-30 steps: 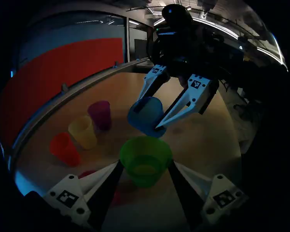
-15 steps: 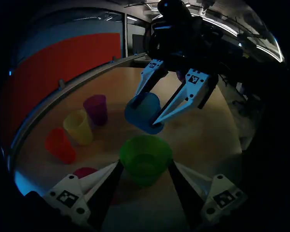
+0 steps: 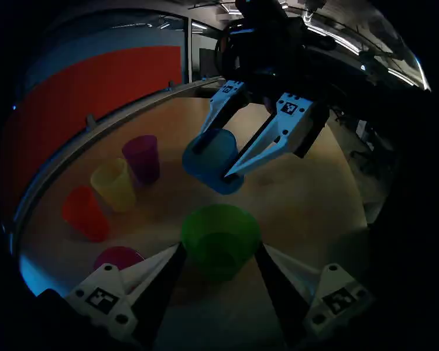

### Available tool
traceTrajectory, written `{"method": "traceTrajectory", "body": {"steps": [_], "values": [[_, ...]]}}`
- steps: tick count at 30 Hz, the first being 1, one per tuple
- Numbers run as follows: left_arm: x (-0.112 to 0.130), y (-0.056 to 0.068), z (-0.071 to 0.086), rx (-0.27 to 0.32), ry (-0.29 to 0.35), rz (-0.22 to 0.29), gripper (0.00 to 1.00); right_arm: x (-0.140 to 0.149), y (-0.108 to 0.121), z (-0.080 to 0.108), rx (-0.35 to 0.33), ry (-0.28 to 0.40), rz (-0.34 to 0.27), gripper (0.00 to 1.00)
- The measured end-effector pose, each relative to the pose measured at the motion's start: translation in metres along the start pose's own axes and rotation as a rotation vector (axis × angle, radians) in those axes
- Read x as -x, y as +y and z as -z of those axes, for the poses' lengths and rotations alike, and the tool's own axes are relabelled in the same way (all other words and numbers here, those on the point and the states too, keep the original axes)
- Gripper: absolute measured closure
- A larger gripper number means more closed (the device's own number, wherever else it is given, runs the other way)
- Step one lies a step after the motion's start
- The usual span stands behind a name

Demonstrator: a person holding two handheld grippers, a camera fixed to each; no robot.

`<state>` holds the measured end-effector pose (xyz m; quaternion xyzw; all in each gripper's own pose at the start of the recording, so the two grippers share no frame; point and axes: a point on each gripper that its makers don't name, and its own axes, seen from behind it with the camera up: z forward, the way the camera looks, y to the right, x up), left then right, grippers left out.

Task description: Pour water

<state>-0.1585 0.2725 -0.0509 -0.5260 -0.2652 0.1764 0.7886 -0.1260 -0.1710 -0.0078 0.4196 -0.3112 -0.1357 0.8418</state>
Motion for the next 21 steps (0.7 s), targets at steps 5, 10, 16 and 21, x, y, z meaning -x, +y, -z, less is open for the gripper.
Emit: {"method": "traceTrajectory", "body": {"steps": [5,10,16,21], "values": [[0.003,-0.001,0.0,0.0,-0.003,0.004,0.16,-0.001,0.0,0.0,0.004,-0.001,0.003,0.09],[0.005,-0.001,0.0,-0.001,-0.004,0.009,0.16,-0.001,0.0,-0.001,0.005,-0.001,-0.001,0.09],[0.006,-0.002,0.001,-0.005,-0.003,0.01,0.16,-0.001,-0.001,-0.002,0.003,-0.001,0.0,0.09],[0.012,-0.003,-0.002,-0.014,-0.023,-0.004,0.15,-0.001,-0.002,-0.002,0.001,0.0,-0.002,0.09]]}}
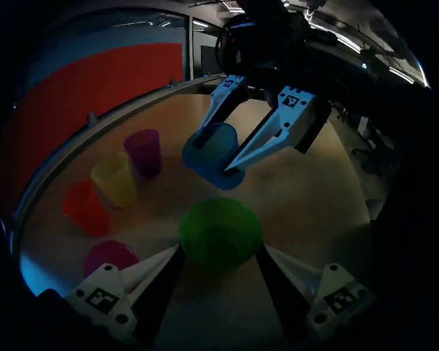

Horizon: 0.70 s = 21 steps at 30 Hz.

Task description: Pour water

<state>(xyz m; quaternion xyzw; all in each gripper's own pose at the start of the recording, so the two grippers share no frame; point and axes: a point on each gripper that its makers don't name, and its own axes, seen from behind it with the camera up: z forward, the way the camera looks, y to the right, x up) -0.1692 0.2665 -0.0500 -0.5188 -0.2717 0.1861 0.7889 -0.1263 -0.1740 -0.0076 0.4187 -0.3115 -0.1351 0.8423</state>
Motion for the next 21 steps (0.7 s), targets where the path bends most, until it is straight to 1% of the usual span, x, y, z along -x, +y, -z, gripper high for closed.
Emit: {"method": "traceTrajectory", "body": {"steps": [2,5,8,14,21], "values": [[0.004,0.0,-0.002,-0.005,-0.017,-0.007,0.15,0.0,0.0,-0.001,0.0,0.0,-0.001,0.09],[0.008,0.0,-0.003,-0.008,-0.031,-0.002,0.15,0.001,0.0,-0.002,0.001,-0.002,-0.002,0.09],[0.008,0.001,0.0,-0.002,-0.031,0.018,0.15,0.003,0.0,-0.005,0.003,-0.005,-0.006,0.09],[0.008,-0.005,0.008,-0.017,-0.022,0.045,0.16,0.005,0.001,-0.013,0.002,-0.004,-0.021,0.09],[0.011,-0.003,0.015,-0.032,-0.021,0.049,0.16,0.007,0.0,-0.023,-0.002,-0.004,-0.028,0.09]]}}
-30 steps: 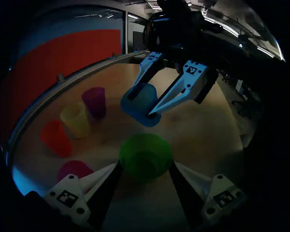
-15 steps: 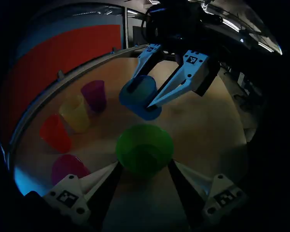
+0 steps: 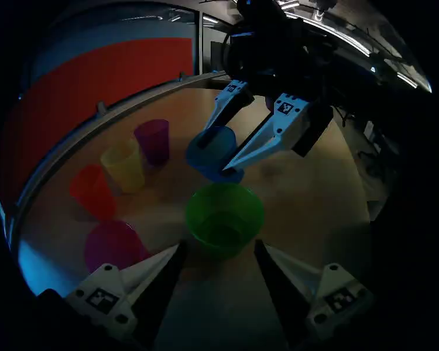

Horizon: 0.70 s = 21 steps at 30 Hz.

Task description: Pour water

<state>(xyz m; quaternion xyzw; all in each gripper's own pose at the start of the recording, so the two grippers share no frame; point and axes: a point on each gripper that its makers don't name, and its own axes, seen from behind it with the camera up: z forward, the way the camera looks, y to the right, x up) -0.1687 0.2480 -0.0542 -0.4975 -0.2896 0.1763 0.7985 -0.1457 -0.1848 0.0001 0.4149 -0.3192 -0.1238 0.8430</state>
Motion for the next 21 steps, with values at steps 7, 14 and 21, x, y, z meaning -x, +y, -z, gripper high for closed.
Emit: {"method": "traceTrajectory", "body": {"steps": [7,14,21], "values": [[0.002,0.002,0.005,-0.004,0.006,0.009,0.16,0.004,0.0,-0.004,-0.002,-0.001,-0.003,0.09],[0.001,0.002,0.01,-0.004,0.011,0.02,0.16,0.006,0.0,-0.003,0.0,-0.001,0.001,0.08],[0.001,0.003,0.013,-0.003,0.015,0.022,0.16,0.012,-0.002,0.004,0.006,-0.016,0.007,0.07]]}}
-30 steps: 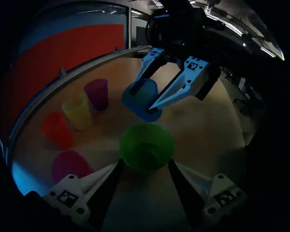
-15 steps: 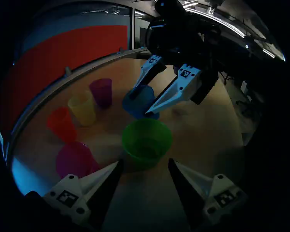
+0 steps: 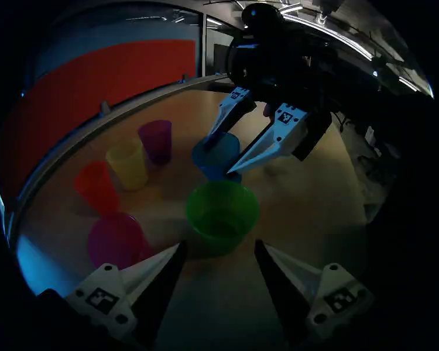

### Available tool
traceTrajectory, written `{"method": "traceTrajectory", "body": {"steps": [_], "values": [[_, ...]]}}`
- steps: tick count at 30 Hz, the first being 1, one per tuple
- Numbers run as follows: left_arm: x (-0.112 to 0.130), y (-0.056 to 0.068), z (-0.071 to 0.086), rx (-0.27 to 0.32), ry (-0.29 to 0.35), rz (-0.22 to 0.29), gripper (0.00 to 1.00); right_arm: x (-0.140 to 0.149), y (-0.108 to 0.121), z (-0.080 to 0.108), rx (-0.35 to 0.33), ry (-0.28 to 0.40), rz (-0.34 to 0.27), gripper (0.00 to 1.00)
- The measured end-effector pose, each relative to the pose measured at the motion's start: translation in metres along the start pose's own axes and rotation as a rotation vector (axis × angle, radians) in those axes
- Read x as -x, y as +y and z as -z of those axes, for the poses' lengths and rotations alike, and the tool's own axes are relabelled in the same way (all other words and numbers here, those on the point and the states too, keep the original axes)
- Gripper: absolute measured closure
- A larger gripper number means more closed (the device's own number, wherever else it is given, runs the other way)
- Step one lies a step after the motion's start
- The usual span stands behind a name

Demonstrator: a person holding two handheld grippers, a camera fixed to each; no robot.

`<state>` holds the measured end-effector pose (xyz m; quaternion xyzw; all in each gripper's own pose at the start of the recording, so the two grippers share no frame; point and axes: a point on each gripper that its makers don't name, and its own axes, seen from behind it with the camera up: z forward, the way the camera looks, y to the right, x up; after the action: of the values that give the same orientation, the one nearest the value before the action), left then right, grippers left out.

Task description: Pour water

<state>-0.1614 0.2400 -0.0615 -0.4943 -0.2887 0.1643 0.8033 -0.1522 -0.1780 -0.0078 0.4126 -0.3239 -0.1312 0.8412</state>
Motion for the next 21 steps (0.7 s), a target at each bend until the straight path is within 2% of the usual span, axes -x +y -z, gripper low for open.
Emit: {"method": "traceTrajectory", "body": {"steps": [7,21], "values": [[-0.003,0.003,0.002,0.002,0.009,0.002,0.16,0.008,-0.001,0.005,0.008,-0.021,-0.004,0.0],[-0.004,0.005,0.014,-0.02,0.031,0.011,0.15,-0.002,0.002,0.02,0.037,0.014,-0.007,0.0]]}}
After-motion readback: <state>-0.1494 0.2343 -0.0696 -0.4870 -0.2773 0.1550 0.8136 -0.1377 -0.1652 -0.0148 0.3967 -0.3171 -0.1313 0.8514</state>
